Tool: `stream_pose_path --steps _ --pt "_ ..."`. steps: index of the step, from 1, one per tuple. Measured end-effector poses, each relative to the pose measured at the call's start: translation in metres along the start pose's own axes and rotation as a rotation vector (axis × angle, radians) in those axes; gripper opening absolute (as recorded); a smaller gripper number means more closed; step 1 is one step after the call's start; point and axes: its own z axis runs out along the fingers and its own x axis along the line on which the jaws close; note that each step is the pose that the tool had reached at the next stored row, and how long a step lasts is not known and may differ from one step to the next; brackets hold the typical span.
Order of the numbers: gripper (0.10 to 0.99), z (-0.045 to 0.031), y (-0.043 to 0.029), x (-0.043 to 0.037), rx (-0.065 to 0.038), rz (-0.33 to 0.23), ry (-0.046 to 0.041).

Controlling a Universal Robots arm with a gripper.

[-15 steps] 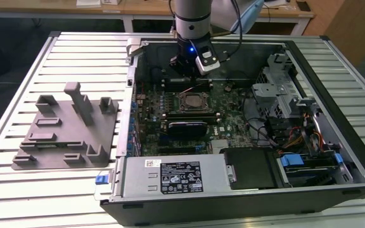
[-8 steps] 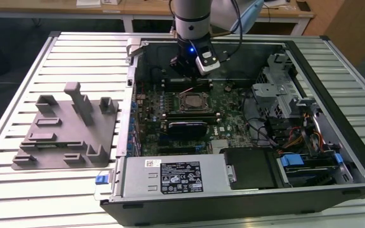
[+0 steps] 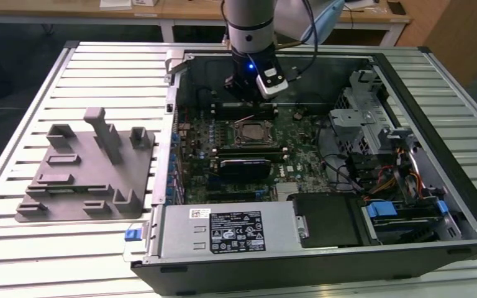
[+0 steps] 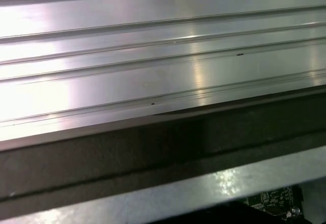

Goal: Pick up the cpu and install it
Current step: 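Install the first cpu locking lever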

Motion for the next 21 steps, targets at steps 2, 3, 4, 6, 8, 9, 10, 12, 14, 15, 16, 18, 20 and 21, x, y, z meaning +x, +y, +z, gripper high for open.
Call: stream_pose_path --steps 2,3,4,6,8,9,10,12,14,15,16,18,20,21 --pt "0.106 0.0013 -0.0001 0.0002 -0.002 -0.001 -0.0112" --pt "0.106 0.0019 -0.0001 0.0003 -0.003 -0.001 -0.0175" --pt "0.106 0.0024 -0.0001 0.0003 -0.004 -0.001 -0.0219" --pt "0.106 0.0024 -0.0001 0.0003 -0.005 -0.001 -0.0236" --pt "0.106 0.0025 -0.0001 0.0003 -0.005 -0.001 -0.0241" --pt "0.106 0.0028 -0.0002 0.0005 -0.005 -0.001 -0.0271" --pt "0.106 0.0032 -0.0002 0.0005 -0.006 -0.001 -0.0317" --pt "0.106 0.0041 -0.0003 0.0006 -0.008 -0.002 -0.0426" --pt "0.106 0.0049 -0.0003 0.0007 -0.010 -0.002 -0.0518" --pt "0.106 0.0052 -0.0004 0.0008 -0.011 -0.003 -0.0571" --pt "0.106 0.0054 -0.0004 0.0009 -0.012 -0.003 -0.0611" --pt "0.106 0.0054 -0.0004 0.0009 -0.012 -0.003 -0.0632" --pt "0.106 0.0054 -0.0006 0.0017 -0.013 -0.003 -0.0647" --pt "0.106 0.0052 -0.0008 0.0025 -0.013 -0.003 -0.0655"
